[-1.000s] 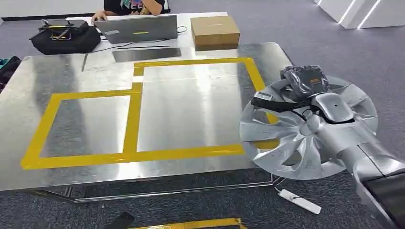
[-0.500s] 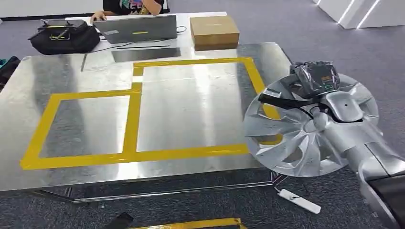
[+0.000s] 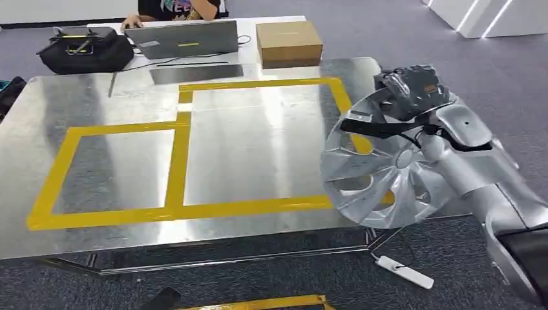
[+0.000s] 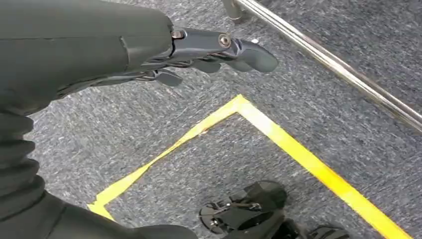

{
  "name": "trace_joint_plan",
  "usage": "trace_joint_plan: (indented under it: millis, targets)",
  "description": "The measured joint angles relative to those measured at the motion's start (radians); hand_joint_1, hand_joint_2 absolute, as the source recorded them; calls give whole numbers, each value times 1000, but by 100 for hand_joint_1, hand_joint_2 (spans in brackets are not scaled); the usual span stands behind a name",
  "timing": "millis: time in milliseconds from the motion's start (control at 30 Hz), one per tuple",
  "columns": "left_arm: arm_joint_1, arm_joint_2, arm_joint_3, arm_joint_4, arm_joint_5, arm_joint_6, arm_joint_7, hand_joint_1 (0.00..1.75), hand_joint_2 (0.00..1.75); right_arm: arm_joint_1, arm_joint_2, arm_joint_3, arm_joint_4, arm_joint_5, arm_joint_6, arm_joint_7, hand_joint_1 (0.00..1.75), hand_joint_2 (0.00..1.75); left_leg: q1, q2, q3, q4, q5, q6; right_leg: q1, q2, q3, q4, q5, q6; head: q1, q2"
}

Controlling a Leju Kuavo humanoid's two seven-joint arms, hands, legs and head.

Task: Take the parts from the cabinet and place them on the table.

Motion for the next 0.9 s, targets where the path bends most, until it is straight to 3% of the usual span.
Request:
trace_joint_plan:
  millis: [333,900]
  targets:
    - [-2,2,0,0,-11,-3,0,0,175,-5,55,103,-134,-36,126,23,175,175,0,-1,0,0,0,0,1,-2,0,0,0,0,0,0]
    - [-2,5,8,0,-16,3,-6,0,175,-17,48,126,-120,-69,122,34,175,175,0,-1,0,0,0,0,0,-1,0,0,0,0,0,0]
